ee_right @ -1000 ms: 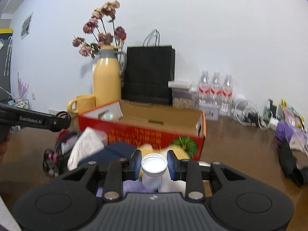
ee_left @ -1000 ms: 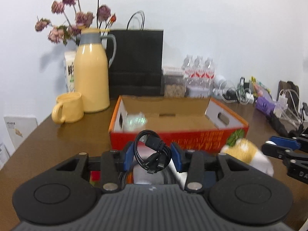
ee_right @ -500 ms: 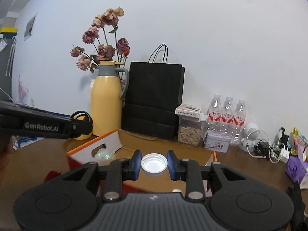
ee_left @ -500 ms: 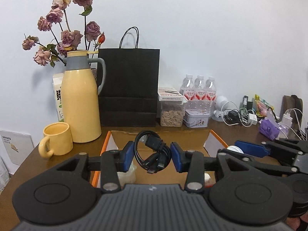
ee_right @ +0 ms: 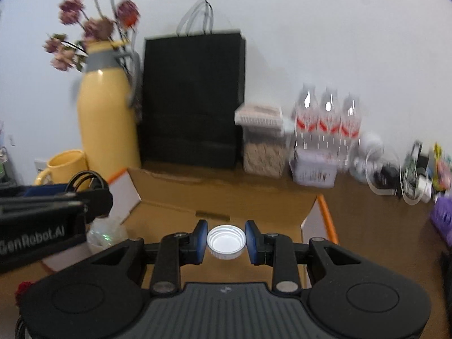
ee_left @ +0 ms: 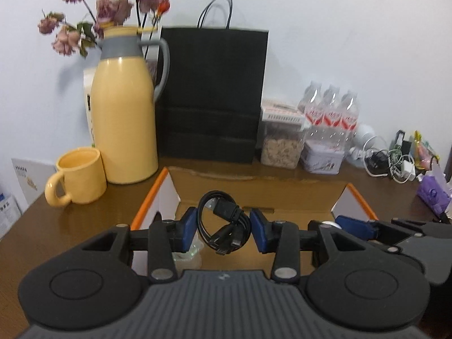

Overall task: Organize objects
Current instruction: 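Carry the cap and cable into the box and open both grippers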

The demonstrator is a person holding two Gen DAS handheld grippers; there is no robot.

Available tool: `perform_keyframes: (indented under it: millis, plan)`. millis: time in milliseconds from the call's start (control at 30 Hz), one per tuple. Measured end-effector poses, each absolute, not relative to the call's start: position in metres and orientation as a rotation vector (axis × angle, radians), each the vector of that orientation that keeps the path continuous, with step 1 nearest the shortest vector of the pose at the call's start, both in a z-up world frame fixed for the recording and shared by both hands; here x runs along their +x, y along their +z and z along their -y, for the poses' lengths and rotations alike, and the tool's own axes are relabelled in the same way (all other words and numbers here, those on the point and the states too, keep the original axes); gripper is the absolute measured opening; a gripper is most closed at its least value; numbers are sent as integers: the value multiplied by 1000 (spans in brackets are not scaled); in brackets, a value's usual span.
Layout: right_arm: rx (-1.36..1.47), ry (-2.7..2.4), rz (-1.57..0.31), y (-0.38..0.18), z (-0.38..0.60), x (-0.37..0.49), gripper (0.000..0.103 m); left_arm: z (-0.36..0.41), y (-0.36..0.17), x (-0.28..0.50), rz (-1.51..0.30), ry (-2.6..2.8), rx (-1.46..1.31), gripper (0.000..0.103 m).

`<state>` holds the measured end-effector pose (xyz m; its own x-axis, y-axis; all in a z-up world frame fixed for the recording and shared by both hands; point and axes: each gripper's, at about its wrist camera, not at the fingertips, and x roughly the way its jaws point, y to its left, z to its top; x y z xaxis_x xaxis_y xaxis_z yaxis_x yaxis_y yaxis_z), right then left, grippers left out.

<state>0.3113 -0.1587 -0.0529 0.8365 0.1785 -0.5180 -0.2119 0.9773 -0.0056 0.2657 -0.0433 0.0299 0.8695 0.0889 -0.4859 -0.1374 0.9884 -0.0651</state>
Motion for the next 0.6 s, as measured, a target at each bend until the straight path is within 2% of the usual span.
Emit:
perform_keyframes:
  millis: [533, 567, 600]
  plan:
    - [-121, 201, -662, -85, 141, 324, 28, 37, 4, 288, -614, 174, -68, 42]
    - [-118, 199, -668, -86, 142, 324, 28, 36, 4, 288, -614, 175, -69, 44]
    - [-116, 200, -671, -86, 143, 325, 29, 35, 4, 287, -611, 173, -69, 54]
